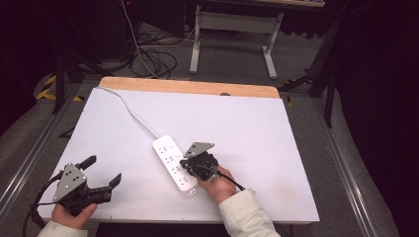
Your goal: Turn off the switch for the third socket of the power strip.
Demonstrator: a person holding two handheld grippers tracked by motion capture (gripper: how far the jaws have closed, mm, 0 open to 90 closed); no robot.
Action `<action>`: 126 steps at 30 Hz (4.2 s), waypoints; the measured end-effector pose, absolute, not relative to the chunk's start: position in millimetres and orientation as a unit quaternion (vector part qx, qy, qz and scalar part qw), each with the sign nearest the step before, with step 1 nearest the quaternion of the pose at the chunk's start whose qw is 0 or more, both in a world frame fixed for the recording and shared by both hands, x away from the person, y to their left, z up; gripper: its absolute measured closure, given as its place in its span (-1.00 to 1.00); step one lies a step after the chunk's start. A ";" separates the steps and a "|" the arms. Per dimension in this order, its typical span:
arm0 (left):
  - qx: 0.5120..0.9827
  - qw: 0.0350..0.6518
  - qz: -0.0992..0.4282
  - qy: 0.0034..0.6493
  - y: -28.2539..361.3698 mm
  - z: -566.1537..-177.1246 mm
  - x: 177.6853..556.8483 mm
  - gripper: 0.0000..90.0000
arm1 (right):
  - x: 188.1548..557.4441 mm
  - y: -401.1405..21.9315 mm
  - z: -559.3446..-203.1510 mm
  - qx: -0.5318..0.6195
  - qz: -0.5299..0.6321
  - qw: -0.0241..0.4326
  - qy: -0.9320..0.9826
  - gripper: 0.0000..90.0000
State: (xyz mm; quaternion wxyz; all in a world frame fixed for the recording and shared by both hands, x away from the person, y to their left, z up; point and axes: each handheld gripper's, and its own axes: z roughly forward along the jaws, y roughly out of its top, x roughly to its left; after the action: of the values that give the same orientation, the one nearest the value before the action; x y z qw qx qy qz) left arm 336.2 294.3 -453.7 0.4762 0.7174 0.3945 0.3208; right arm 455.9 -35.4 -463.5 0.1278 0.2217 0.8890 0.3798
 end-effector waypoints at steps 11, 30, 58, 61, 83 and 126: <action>0.716 0.478 0.321 0.396 295.8 -454.0 337.2 -0.85 | 452.4 -38.3 -459.5 0.219 0.400 0.138 0.879 1.00; 0.717 0.476 0.321 0.394 295.4 -454.0 337.2 -0.85 | 446.9 -48.5 -433.6 0.229 0.445 0.130 0.856 0.26; 0.719 0.476 0.319 0.394 294.5 -454.5 337.5 -0.85 | 444.9 -66.7 -413.6 0.206 0.480 0.168 0.836 -0.82; 0.718 0.476 0.318 0.395 295.0 -454.4 337.3 -0.85 | 444.2 -70.6 -410.8 0.204 0.486 0.168 0.833 -0.82; 0.717 0.478 0.321 0.394 295.2 -453.8 336.8 -0.85 | 440.4 -122.8 -393.9 0.235 0.509 0.172 0.810 -0.83; 0.719 0.475 0.323 0.392 293.9 -453.7 336.6 -0.85 | 422.5 -219.6 -447.9 0.295 0.485 0.165 0.806 -0.94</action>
State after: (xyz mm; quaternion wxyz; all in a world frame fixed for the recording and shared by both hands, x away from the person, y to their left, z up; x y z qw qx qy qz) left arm 336.6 293.9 -453.7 0.4750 0.7188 0.3921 0.3225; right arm 422.5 -219.6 -447.9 0.1655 0.2950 0.8064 0.4851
